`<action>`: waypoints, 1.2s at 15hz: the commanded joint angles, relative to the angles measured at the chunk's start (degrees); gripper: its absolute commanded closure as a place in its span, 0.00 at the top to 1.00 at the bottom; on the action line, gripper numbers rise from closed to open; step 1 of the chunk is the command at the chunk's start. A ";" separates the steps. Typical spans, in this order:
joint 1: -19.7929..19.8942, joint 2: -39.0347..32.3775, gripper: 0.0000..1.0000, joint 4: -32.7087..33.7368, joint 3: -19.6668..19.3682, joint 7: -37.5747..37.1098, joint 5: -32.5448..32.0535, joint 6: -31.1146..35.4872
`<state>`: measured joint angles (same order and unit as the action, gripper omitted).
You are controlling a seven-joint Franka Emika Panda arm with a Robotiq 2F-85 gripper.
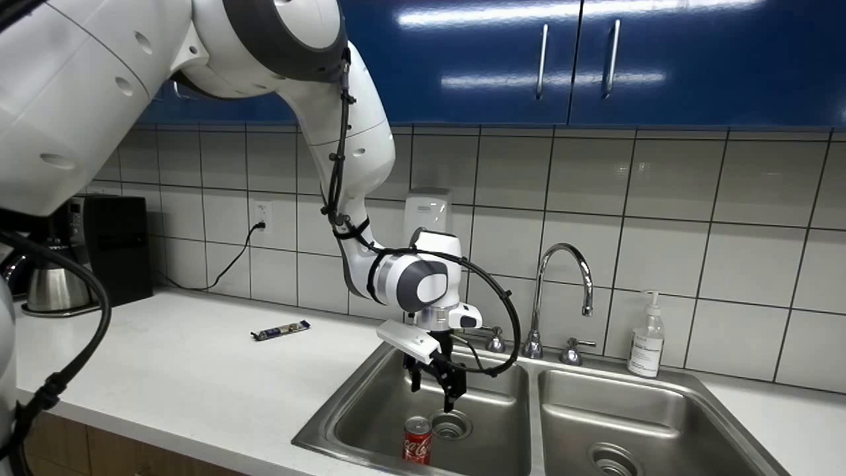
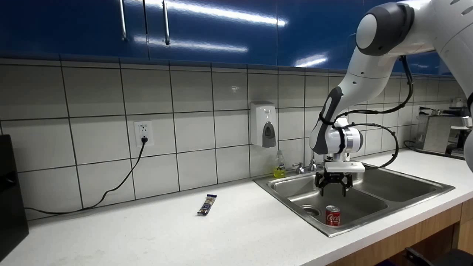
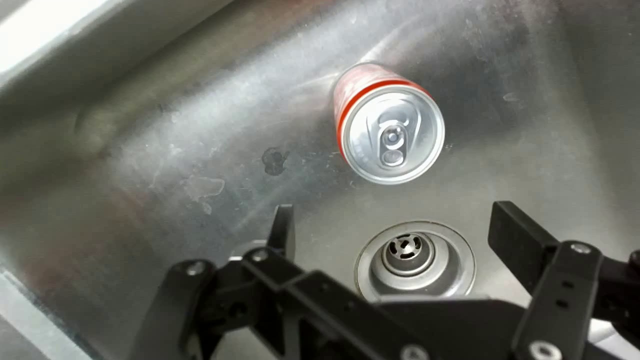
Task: Put the red can in the sink on the left.
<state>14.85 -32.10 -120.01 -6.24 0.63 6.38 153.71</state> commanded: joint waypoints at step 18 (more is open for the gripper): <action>-1.18 26.87 1.00 -24.32 1.58 17.61 -1.84 -2.45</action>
<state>14.63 -12.01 -138.35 -3.98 16.24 6.07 153.26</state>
